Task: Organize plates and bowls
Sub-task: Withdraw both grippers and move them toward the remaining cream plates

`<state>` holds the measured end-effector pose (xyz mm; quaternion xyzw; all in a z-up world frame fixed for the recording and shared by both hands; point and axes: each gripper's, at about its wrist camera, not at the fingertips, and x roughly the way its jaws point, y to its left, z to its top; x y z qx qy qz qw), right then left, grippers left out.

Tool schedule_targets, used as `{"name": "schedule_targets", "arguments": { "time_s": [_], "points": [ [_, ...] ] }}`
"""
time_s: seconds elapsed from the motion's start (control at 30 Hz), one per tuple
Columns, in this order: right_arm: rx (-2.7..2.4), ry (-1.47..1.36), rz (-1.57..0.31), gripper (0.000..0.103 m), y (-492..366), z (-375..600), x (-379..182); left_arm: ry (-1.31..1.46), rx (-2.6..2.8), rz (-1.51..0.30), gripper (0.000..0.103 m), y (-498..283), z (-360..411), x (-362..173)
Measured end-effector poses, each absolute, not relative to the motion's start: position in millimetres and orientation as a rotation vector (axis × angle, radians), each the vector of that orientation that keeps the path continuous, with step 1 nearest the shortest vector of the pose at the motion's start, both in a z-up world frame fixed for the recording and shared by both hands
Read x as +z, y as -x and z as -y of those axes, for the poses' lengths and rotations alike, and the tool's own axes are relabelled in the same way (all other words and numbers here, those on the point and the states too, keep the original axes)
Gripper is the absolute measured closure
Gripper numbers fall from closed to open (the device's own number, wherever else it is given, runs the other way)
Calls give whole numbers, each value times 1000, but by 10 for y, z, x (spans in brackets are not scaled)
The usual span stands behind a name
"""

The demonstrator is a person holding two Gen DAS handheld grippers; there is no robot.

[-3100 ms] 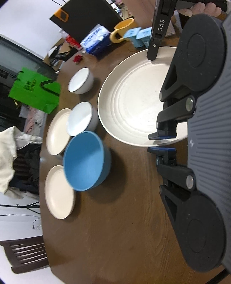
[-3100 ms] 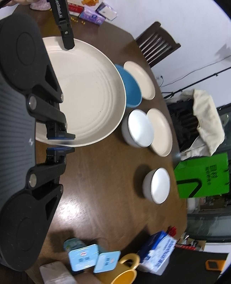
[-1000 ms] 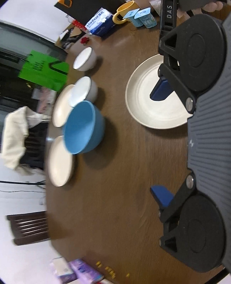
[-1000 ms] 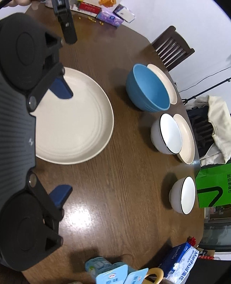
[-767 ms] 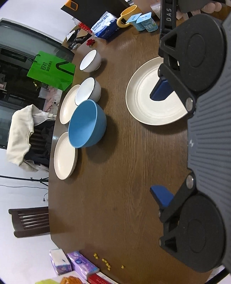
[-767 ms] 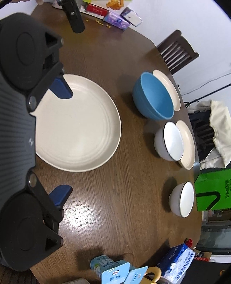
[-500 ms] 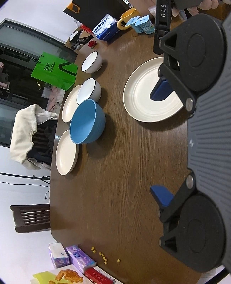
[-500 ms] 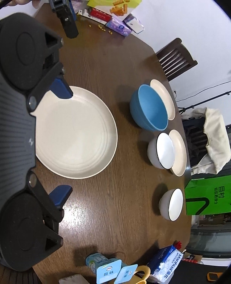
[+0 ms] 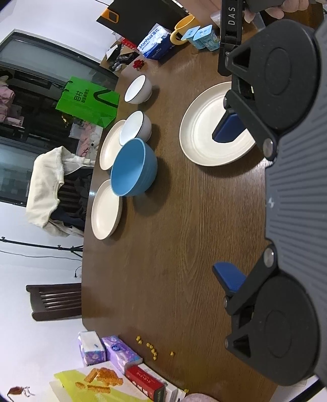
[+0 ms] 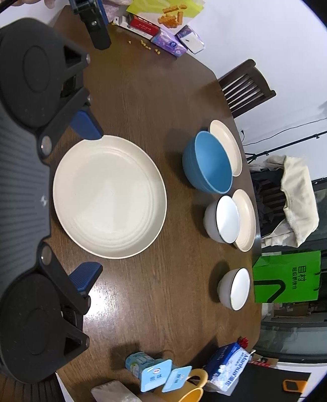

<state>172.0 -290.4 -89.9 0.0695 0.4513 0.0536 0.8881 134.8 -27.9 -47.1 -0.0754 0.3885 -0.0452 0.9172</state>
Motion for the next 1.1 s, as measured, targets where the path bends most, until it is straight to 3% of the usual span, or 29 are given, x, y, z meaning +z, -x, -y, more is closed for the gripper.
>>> {"name": "schedule_targets", "arguments": {
  "time_s": [0.67, 1.1],
  "points": [
    [161, -135, -796, 0, -1479, 2065, -449, 164, -11, -680, 0, -999, -263, -81],
    [182, -182, -674, 0, -2064, 1609, -218, 189, 91, -664, 0, -1247, -519, -14]
  ]
}}
